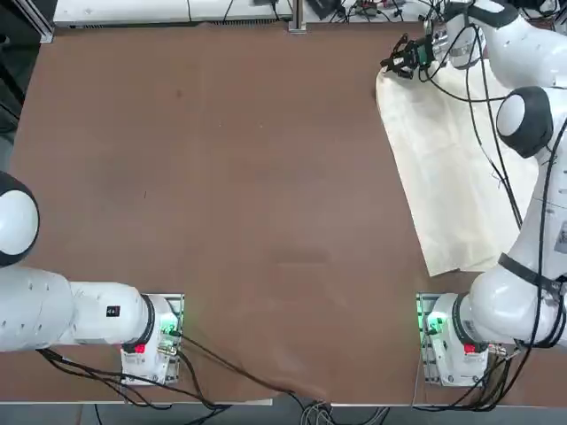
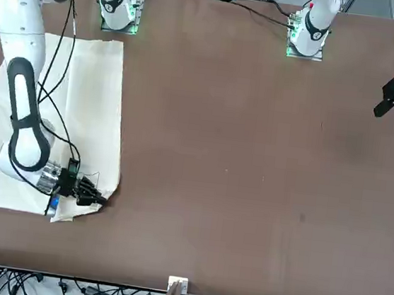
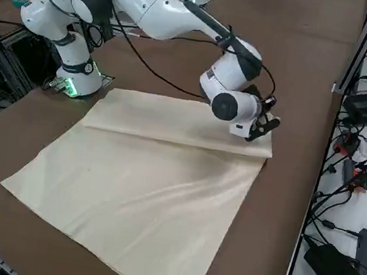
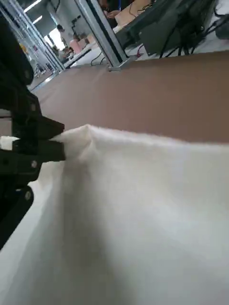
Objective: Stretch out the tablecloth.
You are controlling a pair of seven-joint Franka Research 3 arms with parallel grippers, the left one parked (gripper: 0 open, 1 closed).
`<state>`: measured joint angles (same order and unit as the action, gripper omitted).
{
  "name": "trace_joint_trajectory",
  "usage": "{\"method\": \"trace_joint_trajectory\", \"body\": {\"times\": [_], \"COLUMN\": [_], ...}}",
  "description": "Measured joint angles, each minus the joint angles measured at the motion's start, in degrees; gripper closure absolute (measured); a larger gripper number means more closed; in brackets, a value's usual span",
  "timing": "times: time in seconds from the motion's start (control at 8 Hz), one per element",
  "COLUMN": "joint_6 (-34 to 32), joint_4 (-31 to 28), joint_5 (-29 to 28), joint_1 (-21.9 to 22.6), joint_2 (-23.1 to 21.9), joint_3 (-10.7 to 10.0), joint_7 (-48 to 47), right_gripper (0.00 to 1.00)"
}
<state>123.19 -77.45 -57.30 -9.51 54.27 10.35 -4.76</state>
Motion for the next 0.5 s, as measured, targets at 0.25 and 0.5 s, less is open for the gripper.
{"method": "trace_joint_trajectory", "body": {"times": [0.25, 0.5], "joint_6": [0.02, 0.10], "joint_4": [0.77, 1.26], "joint_5": [-1.97, -4.72], "joint_1": [0.01, 0.25], "joint_2": [1.37, 2.52], "joint_3": [-0.01, 0.00], "joint_7": [-1.89, -2.47], "right_gripper": [0.98, 0.98]}}
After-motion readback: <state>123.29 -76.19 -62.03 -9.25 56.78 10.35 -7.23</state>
